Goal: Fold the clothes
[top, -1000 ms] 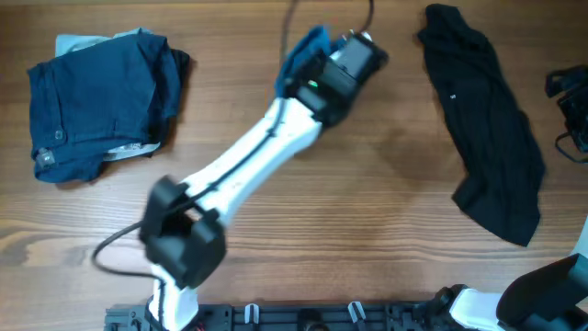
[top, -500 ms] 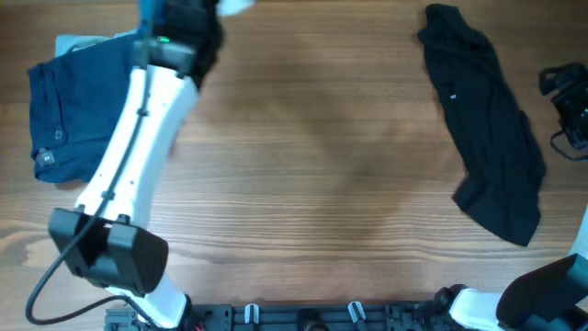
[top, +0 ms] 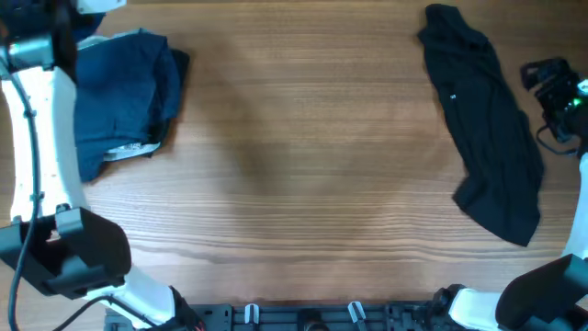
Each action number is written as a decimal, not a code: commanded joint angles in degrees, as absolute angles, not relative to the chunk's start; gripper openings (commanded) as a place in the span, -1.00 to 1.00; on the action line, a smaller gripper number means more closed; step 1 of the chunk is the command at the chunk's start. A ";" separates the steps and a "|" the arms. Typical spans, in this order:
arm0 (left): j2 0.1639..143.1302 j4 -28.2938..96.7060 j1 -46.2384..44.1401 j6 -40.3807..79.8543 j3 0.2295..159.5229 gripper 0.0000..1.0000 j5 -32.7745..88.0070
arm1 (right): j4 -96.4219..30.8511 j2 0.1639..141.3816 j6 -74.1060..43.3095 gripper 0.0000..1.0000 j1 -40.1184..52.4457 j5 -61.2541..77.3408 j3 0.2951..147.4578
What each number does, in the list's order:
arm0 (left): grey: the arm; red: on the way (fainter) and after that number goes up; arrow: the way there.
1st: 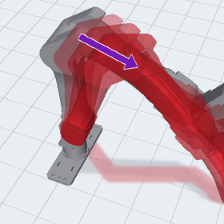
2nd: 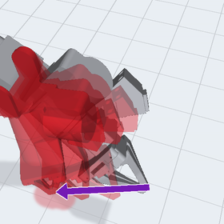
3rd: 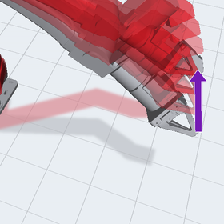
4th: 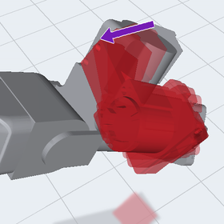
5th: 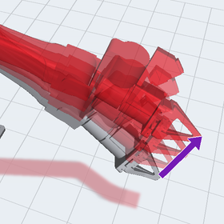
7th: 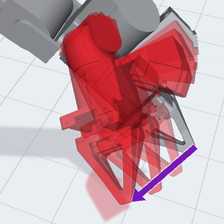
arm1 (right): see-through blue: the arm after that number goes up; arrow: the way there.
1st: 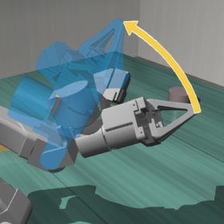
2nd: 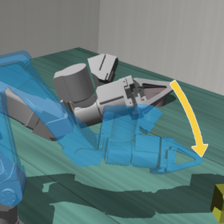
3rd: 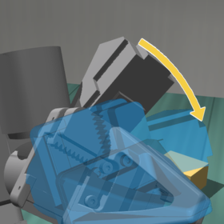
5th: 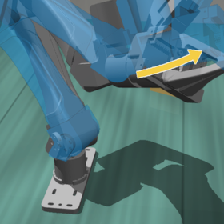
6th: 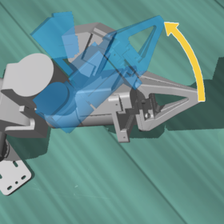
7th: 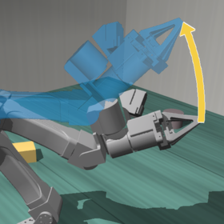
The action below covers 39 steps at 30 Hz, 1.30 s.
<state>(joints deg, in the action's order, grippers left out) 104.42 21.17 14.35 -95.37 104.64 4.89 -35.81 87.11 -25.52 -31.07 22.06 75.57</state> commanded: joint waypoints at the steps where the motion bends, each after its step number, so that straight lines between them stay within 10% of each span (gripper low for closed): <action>1: 107.18 20.10 15.59 -97.27 105.03 -0.92 14.33 | -35.66 87.66 -25.85 0.99 -30.04 23.14 75.68; 17: 113.27 15.86 20.82 -99.02 105.03 -0.92 17.12 | -36.67 87.64 -25.74 0.99 -28.73 23.18 75.68; 30: 113.25 60.86 20.71 -97.62 105.01 -0.89 11.99 | -31.81 87.64 -27.14 0.99 -26.94 23.18 75.68; 31: 113.25 63.92 20.62 -95.00 105.01 -0.42 12.03 | -31.79 87.64 -27.14 0.99 -26.94 23.18 75.68; 32: 113.25 67.13 20.58 -92.14 105.01 0.99 12.23 | -31.73 87.64 -27.14 0.99 -26.94 23.18 75.68; 39: 113.25 82.17 19.88 -73.41 105.01 1.00 40.03 | -31.38 87.66 -27.00 0.99 -26.87 23.18 75.68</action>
